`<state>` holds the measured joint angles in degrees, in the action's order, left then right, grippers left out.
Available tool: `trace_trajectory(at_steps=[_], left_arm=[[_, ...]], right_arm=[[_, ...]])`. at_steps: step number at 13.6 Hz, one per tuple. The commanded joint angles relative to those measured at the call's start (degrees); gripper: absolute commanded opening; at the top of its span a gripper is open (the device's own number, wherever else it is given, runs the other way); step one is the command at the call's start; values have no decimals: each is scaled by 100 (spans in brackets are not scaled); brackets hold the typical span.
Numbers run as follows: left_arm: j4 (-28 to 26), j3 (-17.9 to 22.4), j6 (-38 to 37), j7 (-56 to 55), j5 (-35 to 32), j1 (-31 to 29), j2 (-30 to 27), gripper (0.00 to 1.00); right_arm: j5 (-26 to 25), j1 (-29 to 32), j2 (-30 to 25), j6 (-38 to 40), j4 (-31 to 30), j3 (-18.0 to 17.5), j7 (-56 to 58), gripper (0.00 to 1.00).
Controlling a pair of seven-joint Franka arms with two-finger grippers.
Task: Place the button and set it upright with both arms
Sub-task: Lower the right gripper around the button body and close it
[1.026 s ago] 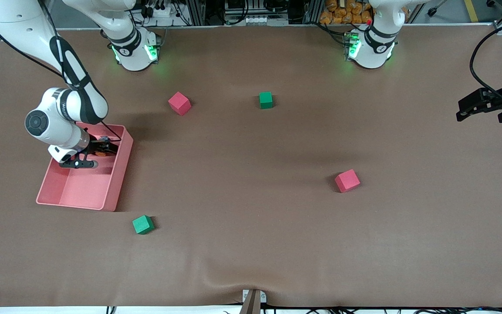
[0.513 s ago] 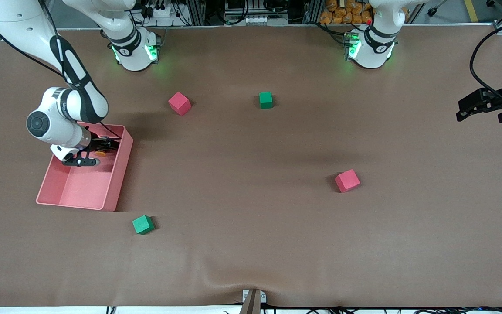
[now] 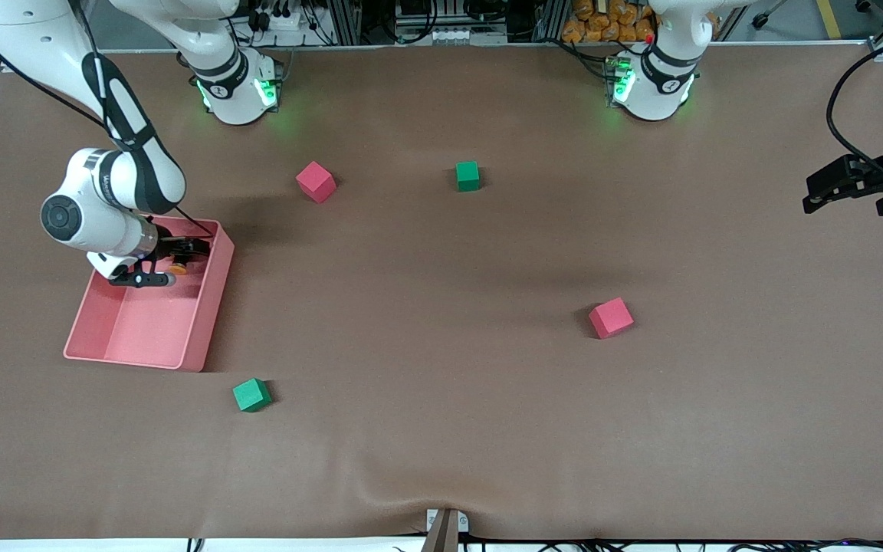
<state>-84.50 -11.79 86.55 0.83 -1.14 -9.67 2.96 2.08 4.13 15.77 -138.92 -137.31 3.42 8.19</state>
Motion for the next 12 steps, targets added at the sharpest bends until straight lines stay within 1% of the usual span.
trace_trajectory(at_steps=[1, 9, 12], left_arm=[[30, -8, 55, 22, 79, -18, -15, 100], [31, -8, 90, 31, 79, -9, -24, 100], [31, -16, 90, 31, 79, -9, -15, 100]], right_arm=[[21, 115, -118, 14, -138, -69, 25, 100], [21, 141, -83, -180, -130, -60, 16, 100], [21, 273, -65, -180, -138, -52, 191, 100]])
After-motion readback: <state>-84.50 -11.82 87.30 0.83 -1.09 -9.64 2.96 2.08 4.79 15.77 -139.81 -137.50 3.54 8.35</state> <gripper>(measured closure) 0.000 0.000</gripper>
